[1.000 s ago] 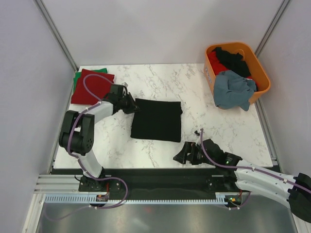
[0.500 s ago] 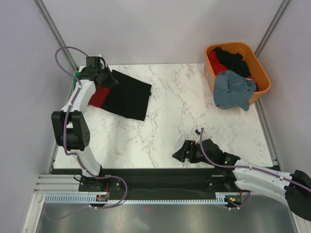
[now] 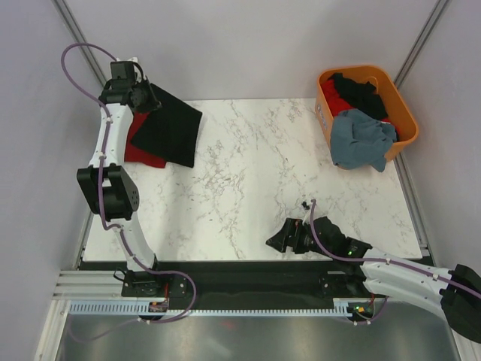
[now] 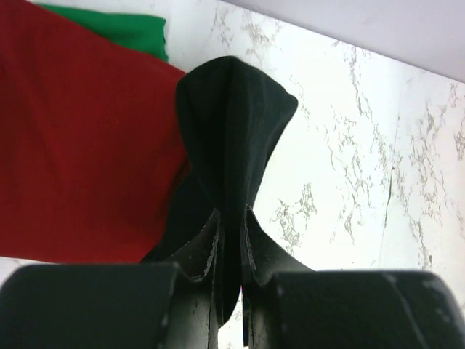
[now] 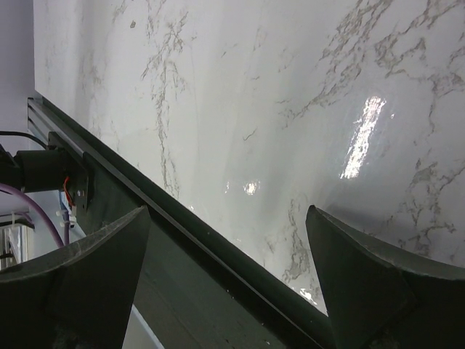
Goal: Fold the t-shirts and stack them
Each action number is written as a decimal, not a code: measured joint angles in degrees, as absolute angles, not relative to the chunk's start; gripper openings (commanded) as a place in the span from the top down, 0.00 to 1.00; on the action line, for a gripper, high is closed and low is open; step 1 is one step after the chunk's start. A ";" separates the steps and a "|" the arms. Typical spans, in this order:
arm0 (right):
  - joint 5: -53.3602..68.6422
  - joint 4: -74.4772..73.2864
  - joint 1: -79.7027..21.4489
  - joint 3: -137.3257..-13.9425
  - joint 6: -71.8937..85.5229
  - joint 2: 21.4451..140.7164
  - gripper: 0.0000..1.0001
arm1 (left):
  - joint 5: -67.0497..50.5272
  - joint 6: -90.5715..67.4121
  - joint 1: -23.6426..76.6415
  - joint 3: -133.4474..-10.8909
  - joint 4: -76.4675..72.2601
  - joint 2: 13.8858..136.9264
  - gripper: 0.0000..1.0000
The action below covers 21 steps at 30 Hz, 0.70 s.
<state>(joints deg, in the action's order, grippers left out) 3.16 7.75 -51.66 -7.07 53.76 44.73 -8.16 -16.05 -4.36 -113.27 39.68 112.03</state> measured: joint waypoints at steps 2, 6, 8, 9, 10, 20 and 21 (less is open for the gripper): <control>3.20 7.81 -51.64 -6.87 53.74 44.56 0.04 | -7.55 -15.16 -4.69 -116.36 41.08 112.81 0.98; 3.42 8.29 -51.64 -6.87 53.74 44.38 0.04 | -6.39 -13.93 -5.56 -120.55 43.48 114.02 0.98; 3.64 8.49 -51.64 -6.87 53.74 44.34 0.04 | -6.11 -13.52 -5.82 -122.32 45.15 114.56 0.98; 3.75 8.60 -51.64 -6.85 53.74 44.34 0.04 | -6.07 -13.28 -5.98 -123.24 45.78 114.80 0.98; 3.84 8.69 -51.64 -6.85 53.74 44.34 0.04 | -6.02 -12.97 -6.04 -123.94 46.35 114.98 0.98; 4.27 9.45 -51.64 -6.35 53.74 44.34 0.03 | -5.85 -11.92 -6.68 -126.54 48.47 115.13 0.98; 4.27 9.45 -51.64 -6.33 53.74 44.34 0.03 | -5.80 -11.90 -6.79 -126.78 48.51 115.22 0.98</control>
<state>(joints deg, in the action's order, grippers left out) 4.27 9.45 -51.64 -6.33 53.74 44.34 -5.80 -11.90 -6.79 -126.78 48.51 115.22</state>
